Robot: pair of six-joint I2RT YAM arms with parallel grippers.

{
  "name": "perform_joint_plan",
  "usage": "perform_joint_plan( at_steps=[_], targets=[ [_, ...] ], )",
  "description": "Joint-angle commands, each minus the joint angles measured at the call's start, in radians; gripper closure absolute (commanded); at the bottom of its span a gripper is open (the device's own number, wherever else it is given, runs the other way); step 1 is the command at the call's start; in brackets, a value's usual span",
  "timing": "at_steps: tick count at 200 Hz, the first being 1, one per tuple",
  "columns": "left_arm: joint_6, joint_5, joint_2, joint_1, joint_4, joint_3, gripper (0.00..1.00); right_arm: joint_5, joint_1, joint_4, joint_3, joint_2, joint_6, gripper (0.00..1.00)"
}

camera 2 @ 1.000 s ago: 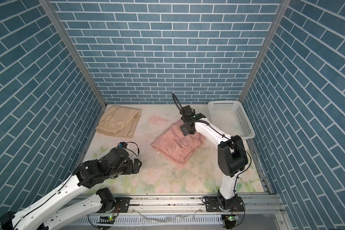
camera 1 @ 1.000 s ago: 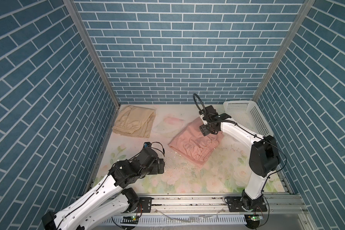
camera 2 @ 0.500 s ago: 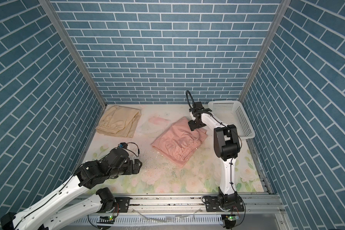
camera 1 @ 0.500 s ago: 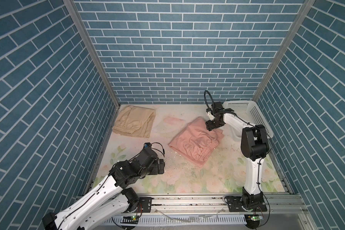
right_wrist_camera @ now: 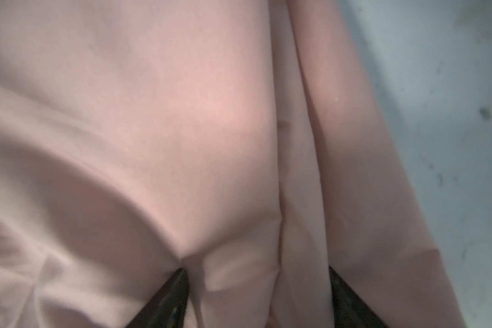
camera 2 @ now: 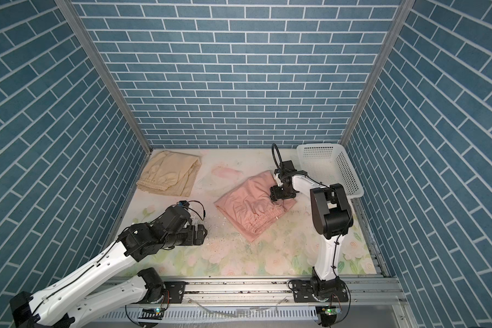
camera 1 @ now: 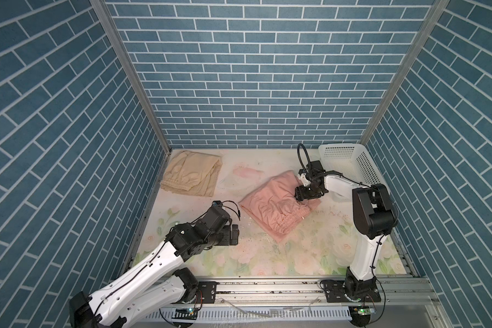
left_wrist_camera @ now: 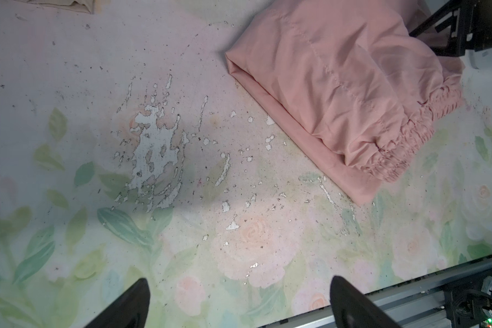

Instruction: Fold and stack the shorts

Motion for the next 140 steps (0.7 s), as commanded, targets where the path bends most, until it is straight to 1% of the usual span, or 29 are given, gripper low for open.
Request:
perform_joint_plan(
  at_steps=[1, 24, 35, 40, 57, 73, 83, 101, 117, 123, 140],
  targets=[
    [0.016, -0.029, 0.0, 0.018, -0.014, 0.041, 0.0, 0.028, 0.001, 0.044, -0.126, -0.118, 0.16, 0.27],
    [0.029, -0.068, 0.001, 0.034, -0.026, 0.066, 0.0, 0.072, 0.003, 0.069, -0.258, -0.267, 0.232, 0.28],
    [0.047, -0.069, 0.007, 0.057, -0.024, 0.077, 0.0, 0.088, 0.003, 0.07, -0.301, -0.331, 0.242, 0.28],
    [0.053, -0.069, 0.01, 0.069, -0.024, 0.082, 0.0, 0.122, 0.003, 0.059, -0.311, -0.351, 0.241, 0.28],
    [0.086, -0.064, 0.028, 0.117, -0.026, 0.111, 0.0, 0.166, 0.003, 0.013, -0.302, -0.412, 0.21, 0.27],
    [0.161, -0.066, 0.059, 0.171, -0.041, 0.171, 0.0, 0.196, 0.003, -0.042, -0.263, -0.46, 0.179, 0.27],
    [0.225, -0.07, 0.086, 0.211, -0.062, 0.237, 0.0, 0.207, 0.003, -0.082, -0.233, -0.493, 0.165, 0.27],
    [0.354, -0.094, 0.148, 0.301, -0.088, 0.35, 0.0, 0.176, 0.003, -0.108, -0.209, -0.579, 0.149, 0.26],
    [0.47, -0.075, 0.223, 0.417, -0.085, 0.446, 0.0, 0.104, 0.004, -0.096, -0.217, -0.666, 0.125, 0.26],
    [0.501, -0.071, 0.255, 0.464, -0.075, 0.478, 0.0, 0.099, 0.006, -0.089, -0.225, -0.699, 0.123, 0.26],
    [0.571, -0.054, 0.34, 0.574, -0.027, 0.54, 0.0, -0.003, 0.007, -0.038, -0.264, -0.777, 0.135, 0.26]
  ],
)
